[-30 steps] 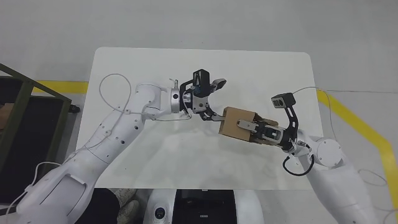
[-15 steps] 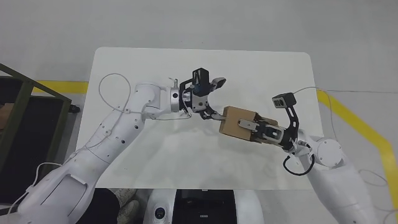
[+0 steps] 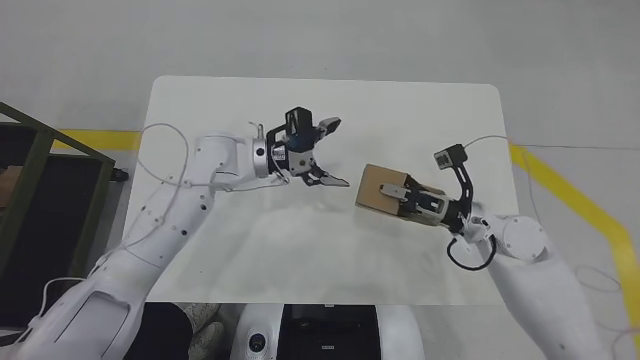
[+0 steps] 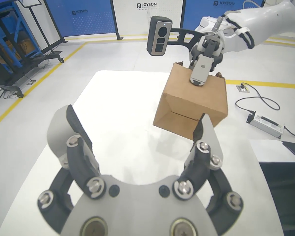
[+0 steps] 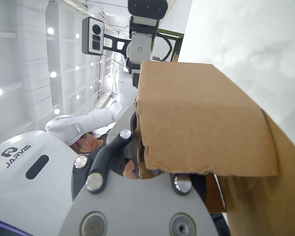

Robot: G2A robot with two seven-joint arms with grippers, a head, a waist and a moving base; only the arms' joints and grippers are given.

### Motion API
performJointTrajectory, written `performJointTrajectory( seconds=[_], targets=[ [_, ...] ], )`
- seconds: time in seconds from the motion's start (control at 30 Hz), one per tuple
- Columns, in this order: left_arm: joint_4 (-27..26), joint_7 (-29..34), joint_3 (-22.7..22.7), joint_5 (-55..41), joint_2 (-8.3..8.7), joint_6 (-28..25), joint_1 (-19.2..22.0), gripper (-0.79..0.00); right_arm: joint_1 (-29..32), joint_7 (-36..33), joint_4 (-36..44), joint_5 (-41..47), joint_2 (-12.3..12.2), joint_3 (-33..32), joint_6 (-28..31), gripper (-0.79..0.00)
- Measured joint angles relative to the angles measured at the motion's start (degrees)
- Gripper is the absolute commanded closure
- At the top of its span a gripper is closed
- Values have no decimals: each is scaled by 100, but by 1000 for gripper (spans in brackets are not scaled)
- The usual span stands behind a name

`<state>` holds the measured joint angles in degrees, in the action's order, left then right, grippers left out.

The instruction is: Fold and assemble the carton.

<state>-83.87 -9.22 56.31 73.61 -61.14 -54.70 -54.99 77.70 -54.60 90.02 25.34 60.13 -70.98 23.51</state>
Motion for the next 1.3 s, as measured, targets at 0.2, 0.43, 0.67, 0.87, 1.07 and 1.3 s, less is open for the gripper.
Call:
performJointTrajectory(
  seconds=[0.2,0.43,0.67,0.87,1.07,1.3],
  targets=[
    [87,-423,105,984,110,-321,-140,-785,-435,59,-497,-69,91,343,-28,0],
    [245,-942,174,1574,249,-330,-273,-785,-1070,62,-1178,-261,283,1025,37,0],
    [292,-1259,251,2077,486,-330,-421,-785,-1816,250,-2005,-452,588,1849,69,0],
    [308,-1364,304,2244,666,-330,-534,-785,-2242,256,-2679,-308,811,2262,69,0],
    [305,-1377,318,2254,786,-331,-597,-785,-2487,234,-3158,-131,1001,2535,83,-314],
    [277,-1228,175,2341,852,-331,-584,-785,-2588,202,-3594,17,1107,2575,251,-785]
  ],
)
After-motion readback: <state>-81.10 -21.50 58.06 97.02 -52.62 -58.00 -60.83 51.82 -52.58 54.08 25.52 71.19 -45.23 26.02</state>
